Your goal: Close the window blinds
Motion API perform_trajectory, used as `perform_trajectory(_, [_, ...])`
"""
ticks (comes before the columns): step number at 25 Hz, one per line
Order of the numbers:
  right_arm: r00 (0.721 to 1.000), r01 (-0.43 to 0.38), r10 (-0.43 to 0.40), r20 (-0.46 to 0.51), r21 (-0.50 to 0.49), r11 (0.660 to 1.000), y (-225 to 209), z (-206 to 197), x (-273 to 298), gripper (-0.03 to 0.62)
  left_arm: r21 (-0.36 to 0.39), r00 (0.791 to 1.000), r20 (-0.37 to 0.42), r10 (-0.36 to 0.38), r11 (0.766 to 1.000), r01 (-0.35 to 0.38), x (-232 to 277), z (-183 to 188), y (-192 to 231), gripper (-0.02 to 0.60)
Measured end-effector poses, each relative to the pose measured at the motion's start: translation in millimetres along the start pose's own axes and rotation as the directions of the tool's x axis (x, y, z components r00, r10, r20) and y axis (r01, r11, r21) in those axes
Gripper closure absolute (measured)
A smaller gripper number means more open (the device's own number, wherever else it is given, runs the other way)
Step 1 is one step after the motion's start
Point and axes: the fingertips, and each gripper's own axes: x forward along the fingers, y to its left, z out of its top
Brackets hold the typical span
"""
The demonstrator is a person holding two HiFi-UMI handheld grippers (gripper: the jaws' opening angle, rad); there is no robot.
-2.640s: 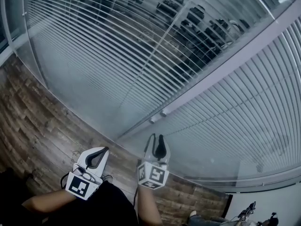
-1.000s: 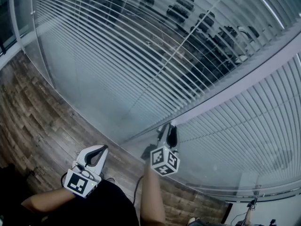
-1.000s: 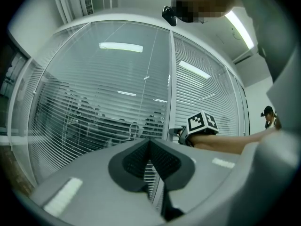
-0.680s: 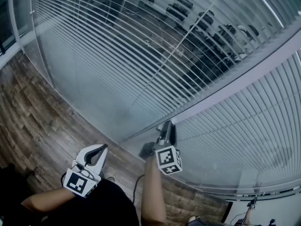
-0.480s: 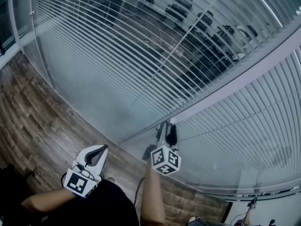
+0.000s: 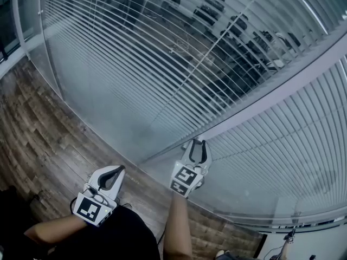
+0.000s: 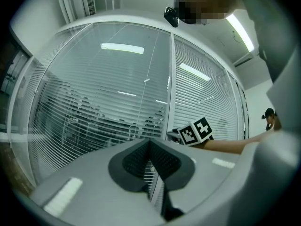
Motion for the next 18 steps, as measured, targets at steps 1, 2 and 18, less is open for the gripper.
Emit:
perform_trajectory(1, [1.0,0.004,-0.004,0.003,0.008,1.0,0,0,0,0.456,0.0,1.0,-0.002,0.0,1.0,0.0,-1,0,0,0.58])
perform_trajectory(2, [1.0,0.006,-0.006,0.007,0.03,1.0,0,1,0,0.457,-0.001,1.0,-0.005,0.002,1.0,-0.002,-2,-1,1,0.58])
perform_trajectory(18, [0.993,-0.11,0.047,0.105,0.764,0.636,-12,-5,-6,0.462,-0.011,1.0,0.009,0.016,1.0,-0.016,-7,2,4,0.58])
